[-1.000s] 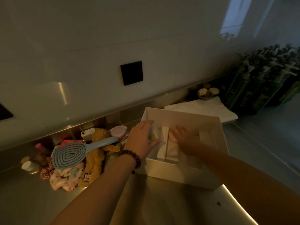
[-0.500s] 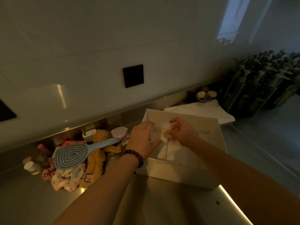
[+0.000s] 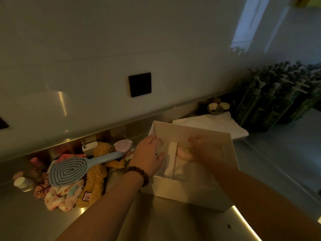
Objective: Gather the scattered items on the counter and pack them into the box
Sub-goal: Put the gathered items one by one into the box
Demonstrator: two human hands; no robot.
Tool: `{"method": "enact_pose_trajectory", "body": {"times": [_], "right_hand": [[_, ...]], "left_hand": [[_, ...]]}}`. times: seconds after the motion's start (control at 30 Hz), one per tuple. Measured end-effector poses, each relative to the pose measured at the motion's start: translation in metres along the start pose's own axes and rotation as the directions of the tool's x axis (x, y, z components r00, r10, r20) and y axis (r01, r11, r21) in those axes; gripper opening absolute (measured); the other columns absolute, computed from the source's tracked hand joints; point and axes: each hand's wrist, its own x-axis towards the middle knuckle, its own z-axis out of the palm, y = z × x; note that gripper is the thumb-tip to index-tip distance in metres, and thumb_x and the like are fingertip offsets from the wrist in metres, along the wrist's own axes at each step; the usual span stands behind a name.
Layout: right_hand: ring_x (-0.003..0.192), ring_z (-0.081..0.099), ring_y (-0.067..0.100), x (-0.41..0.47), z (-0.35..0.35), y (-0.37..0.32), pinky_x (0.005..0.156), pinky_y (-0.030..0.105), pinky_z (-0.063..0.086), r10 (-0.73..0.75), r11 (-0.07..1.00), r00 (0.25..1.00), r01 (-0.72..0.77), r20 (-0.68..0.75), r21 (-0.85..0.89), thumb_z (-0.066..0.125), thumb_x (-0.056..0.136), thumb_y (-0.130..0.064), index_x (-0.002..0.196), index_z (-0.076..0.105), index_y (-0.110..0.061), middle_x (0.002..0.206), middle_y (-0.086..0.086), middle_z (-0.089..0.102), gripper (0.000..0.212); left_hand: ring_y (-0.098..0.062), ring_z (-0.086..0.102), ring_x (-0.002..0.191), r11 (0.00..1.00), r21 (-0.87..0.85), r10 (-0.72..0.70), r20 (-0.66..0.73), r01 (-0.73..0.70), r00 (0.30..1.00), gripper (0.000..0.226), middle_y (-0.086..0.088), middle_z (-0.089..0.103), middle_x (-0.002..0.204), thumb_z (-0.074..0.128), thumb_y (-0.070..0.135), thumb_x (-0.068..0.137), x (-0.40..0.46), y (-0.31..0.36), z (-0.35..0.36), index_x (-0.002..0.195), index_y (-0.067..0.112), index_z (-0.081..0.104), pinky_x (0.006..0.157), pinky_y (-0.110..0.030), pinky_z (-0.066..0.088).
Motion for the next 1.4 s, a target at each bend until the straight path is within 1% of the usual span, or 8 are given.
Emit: {"method": "enact_pose_trajectory", "body": {"times": [0.1,0.3,0.47,0.67,0.83,1.1,1.27,1.4], "right_hand": [[0.119,0.047,0.035,0.001,0.004,0.009,0.092,0.041,0.041,-0.104,0.976,0.994,0.106,0.016,-0.188,0.047,0.094,-0.019,0.137,0.043,-0.017,0.137,0.017,0.044,0.044],[0.146,0.011,0.023,-0.007,0.026,0.025,0.117,0.042,0.021,-0.121,0.946,0.918,0.223,0.378,-0.237,0.051,0.093,-0.035,0.15,0.012,-0.018,0.16,0.002,0.003,0.071],[0.141,0.025,0.027,-0.006,0.021,0.019,0.113,0.039,0.026,-0.12,0.964,0.941,0.187,0.316,-0.19,0.057,0.089,-0.023,0.15,0.015,-0.014,0.159,0.005,0.011,0.074],[0.146,0.005,0.024,-0.011,0.006,0.007,0.116,0.044,0.009,-0.109,0.944,0.92,0.215,0.375,-0.252,0.054,0.092,-0.032,0.151,0.005,-0.016,0.16,0.004,-0.001,0.078],[0.146,0.008,0.017,-0.029,-0.017,-0.048,0.116,0.038,0.014,-0.154,0.986,0.978,0.143,0.141,0.084,0.044,0.097,-0.038,0.15,0.01,-0.024,0.16,-0.005,0.001,0.065],[0.145,0.011,0.017,-0.049,-0.021,-0.139,0.114,0.028,0.012,-0.472,0.877,0.881,0.471,-0.011,0.093,0.045,0.097,-0.036,0.148,0.024,-0.02,0.159,0.004,0.014,0.057],[0.146,0.011,0.022,-0.04,0.012,-0.208,0.118,0.038,0.012,-0.609,0.793,0.792,0.61,0.043,-0.014,0.048,0.094,-0.039,0.148,0.022,-0.021,0.158,0.004,0.017,0.063],[0.145,0.013,0.025,-0.025,0.046,-0.254,0.117,0.044,0.021,-0.628,0.777,0.771,0.629,0.103,0.032,0.051,0.093,-0.032,0.148,0.023,-0.019,0.157,0.006,0.017,0.063]], "left_hand": [[-0.017,0.039,0.127,1.0,-0.006,-0.004,0.002,0.004,1.0,0.051,-0.002,0.045,0.138,0.057,0.036,0.086,0.0,0.0,0.0,0.131,0.017,0.046,0.108,-0.03,0.029],[-0.018,0.038,0.13,1.0,-0.011,-0.015,0.004,0.015,1.0,0.053,-0.003,0.043,0.142,0.058,0.035,0.086,-0.002,0.001,-0.001,0.134,0.016,0.046,0.11,-0.029,0.025],[-0.018,0.036,0.131,1.0,-0.009,-0.027,0.028,0.028,0.999,0.055,-0.003,0.042,0.143,0.055,0.036,0.087,-0.001,0.004,-0.004,0.137,0.015,0.042,0.112,-0.031,0.026],[-0.018,0.035,0.132,0.998,-0.003,-0.068,0.058,0.069,0.996,0.057,-0.003,0.04,0.144,0.052,0.036,0.089,-0.001,0.01,-0.011,0.139,0.014,0.038,0.111,-0.03,0.025],[-0.024,0.038,0.128,0.995,-0.058,-0.075,0.047,0.078,0.996,0.049,-0.009,0.044,0.139,0.052,0.03,0.088,-0.006,0.017,-0.024,0.132,0.008,0.044,0.107,-0.031,0.03],[-0.021,0.027,0.138,0.956,-0.193,-0.239,-0.069,0.222,0.969,0.054,-0.011,0.035,0.148,0.046,0.036,0.095,-0.046,-0.02,-0.048,0.141,0.009,0.035,0.112,-0.028,0.017],[-0.022,0.032,0.134,0.931,-0.004,-0.361,-0.146,0.364,0.921,0.063,-0.008,0.038,0.145,0.051,0.044,0.088,-0.117,-0.091,-0.067,0.14,0.013,0.036,0.11,-0.027,0.02],[-0.024,0.021,0.14,0.807,0.074,-0.577,-0.114,0.586,0.809,0.085,-0.009,0.022,0.153,0.051,0.058,0.081,-0.172,-0.139,-0.073,0.147,0.014,0.019,0.115,-0.035,0.018]]}}
